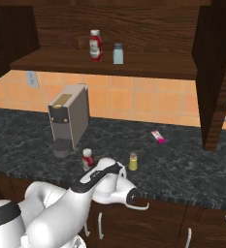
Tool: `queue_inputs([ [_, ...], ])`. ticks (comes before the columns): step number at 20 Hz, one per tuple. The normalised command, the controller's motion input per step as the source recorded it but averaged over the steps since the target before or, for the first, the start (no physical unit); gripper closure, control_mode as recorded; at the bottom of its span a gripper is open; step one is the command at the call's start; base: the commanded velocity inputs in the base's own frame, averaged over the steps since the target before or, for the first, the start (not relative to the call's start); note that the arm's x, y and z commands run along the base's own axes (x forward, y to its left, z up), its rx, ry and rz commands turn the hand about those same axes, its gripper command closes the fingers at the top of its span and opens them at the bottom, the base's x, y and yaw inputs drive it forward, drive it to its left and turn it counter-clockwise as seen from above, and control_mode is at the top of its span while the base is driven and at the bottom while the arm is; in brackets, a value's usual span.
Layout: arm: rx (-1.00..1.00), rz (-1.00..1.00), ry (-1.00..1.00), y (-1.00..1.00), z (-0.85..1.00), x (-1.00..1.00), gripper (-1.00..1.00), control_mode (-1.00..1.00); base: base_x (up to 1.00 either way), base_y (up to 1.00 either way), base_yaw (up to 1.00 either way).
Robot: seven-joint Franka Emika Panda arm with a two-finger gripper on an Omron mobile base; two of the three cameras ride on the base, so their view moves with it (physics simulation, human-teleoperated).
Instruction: Put the shaker and condiment bottle from the counter next to their counterparts in the cabinet.
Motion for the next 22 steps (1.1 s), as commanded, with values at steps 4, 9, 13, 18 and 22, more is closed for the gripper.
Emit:
queue_inputs([
  [4, 0.00, 0.00, 0.00, 0.14, -0.08, 0.24, -1.00, -1.00, 0.00, 0.00, 0.00],
  [9, 0.00, 0.00, 0.00, 0.17, -0.07, 0.22, -1.00, -1.00, 0.00, 0.00, 0.00],
  [13, 0.00, 0.00, 0.00, 0.15, -0.07, 0.16, -1.00, -1.00, 0.00, 0.00, 0.00],
  [18, 0.00, 0.00, 0.01, 0.13, -0.10, 0.14, -1.00, -1.00, 0.00, 0.00, 0.00],
  [22, 0.00, 0.00, 0.00, 0.08, -0.08, 0.03, -1.00, -1.00, 0.00, 0.00, 0.00],
])
